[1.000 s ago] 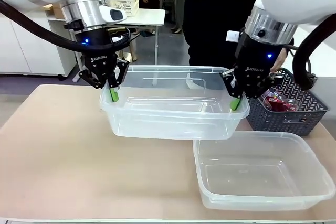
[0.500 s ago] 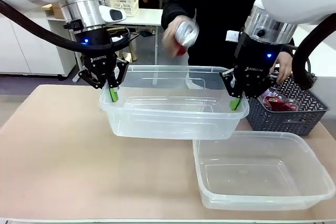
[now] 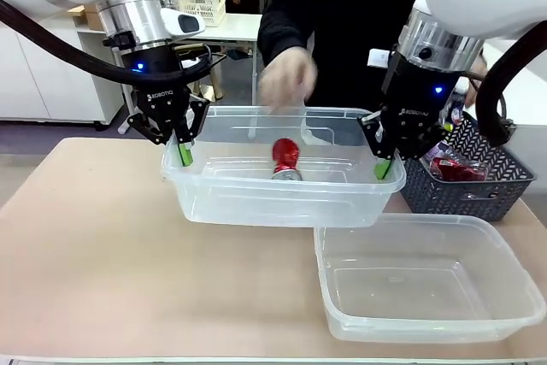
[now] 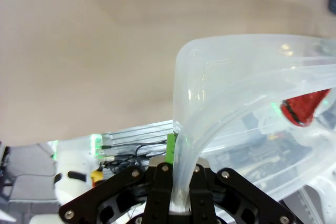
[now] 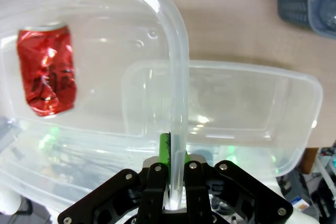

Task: Sort the waste into each basket.
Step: Offer the picked Organizing box to the human.

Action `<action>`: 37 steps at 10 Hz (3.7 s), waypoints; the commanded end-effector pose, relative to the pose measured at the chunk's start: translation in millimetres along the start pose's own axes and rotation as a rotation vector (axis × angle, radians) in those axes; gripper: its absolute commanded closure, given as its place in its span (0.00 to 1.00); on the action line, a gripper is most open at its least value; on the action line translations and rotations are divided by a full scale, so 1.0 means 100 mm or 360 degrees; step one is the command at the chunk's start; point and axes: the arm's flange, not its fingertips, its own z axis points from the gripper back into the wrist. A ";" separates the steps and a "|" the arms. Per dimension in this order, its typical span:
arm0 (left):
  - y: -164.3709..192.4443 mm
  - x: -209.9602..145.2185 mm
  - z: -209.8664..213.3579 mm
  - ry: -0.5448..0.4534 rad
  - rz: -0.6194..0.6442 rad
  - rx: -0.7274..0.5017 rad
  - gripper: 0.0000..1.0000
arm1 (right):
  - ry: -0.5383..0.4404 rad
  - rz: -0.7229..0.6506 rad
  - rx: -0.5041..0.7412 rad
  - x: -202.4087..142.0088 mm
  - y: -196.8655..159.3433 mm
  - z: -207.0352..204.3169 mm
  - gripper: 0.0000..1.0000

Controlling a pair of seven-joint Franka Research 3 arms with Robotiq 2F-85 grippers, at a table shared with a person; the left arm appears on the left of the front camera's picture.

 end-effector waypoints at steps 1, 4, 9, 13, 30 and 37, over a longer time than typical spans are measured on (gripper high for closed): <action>0.00 -0.04 0.05 0.0003 -0.0021 -0.0024 0.96 | 0.0005 0.0024 -0.0017 0.02 0.00 0.02 0.96; 0.00 -0.04 0.05 0.0003 -0.0021 -0.0024 0.96 | 0.0005 0.0024 -0.0017 0.02 0.00 0.02 0.96; 0.00 -0.04 0.05 0.0003 -0.0021 -0.0024 0.96 | 0.0005 0.0024 -0.0017 0.02 0.00 0.02 0.96; 0.00 -0.04 0.05 0.0003 -0.0021 -0.0024 0.96 | 0.0005 0.0024 -0.0017 0.02 0.00 0.02 0.96; 0.00 -0.04 0.05 0.0003 -0.0021 -0.0024 0.96 | 0.0005 0.0024 -0.0017 0.02 0.00 0.02 0.96; 0.00 -0.04 0.05 0.0003 -0.0021 -0.0024 0.96 | 0.0005 0.0024 -0.0017 0.02 0.00 0.02 0.96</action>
